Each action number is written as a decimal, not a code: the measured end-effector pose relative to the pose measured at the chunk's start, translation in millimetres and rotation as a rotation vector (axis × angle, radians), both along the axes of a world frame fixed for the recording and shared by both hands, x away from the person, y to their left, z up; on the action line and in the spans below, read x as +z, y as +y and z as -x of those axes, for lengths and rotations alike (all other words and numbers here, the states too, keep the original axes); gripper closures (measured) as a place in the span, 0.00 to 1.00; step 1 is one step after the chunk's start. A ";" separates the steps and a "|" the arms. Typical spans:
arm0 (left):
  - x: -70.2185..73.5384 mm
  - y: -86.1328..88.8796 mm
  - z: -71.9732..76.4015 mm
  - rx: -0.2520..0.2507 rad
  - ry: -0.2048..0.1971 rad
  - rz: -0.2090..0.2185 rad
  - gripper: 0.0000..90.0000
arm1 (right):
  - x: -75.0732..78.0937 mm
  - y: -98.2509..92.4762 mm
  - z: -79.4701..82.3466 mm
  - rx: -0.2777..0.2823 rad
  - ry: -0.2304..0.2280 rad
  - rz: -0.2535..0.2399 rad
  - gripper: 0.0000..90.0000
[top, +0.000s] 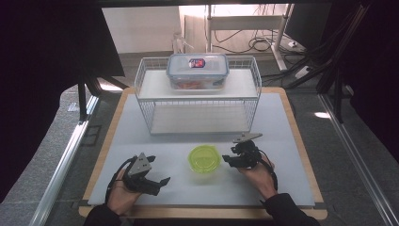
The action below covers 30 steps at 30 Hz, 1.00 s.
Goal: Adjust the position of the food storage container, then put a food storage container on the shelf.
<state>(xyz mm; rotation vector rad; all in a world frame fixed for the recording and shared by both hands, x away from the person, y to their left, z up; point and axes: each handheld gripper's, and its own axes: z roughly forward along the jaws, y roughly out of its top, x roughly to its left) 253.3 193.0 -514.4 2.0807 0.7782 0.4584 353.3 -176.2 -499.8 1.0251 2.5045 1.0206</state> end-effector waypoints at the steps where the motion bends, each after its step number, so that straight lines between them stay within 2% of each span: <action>1: -0.4 1.1 0.8 0.006 -0.004 0.000 0.05 | 1.3 -1.9 1.2 -0.001 -0.015 -0.001 0.42; 4: -1.4 4.7 2.4 0.019 -0.007 0.008 0.04 | 3.6 -6.4 4.9 0.003 -0.040 0.008 0.30; 7: -2.1 7.9 3.3 0.022 -0.008 0.008 0.04 | 4.0 -9.7 8.4 -0.001 -0.053 0.013 0.23; 14: -3.0 10.0 5.0 0.026 -0.008 0.016 0.04 | 6.0 -14.9 18.8 0.003 -0.078 0.003 0.12; 17: -3.2 9.6 4.9 0.025 -0.007 0.014 0.04 | 6.8 -17.2 22.4 0.007 -0.084 -0.005 0.09; 24: -4.1 9.0 4.6 0.020 -0.004 0.012 0.04 | 8.4 -21.6 22.1 -0.026 -0.052 -0.049 0.02; 26: -4.3 9.1 4.6 0.020 -0.004 0.012 0.04 | 10.3 -21.1 21.9 -0.044 -0.054 -0.058 0.02; 30: -4.2 8.5 4.8 0.018 -0.007 0.011 0.04 | 14.0 -19.4 23.9 -0.029 -0.061 -0.055 0.04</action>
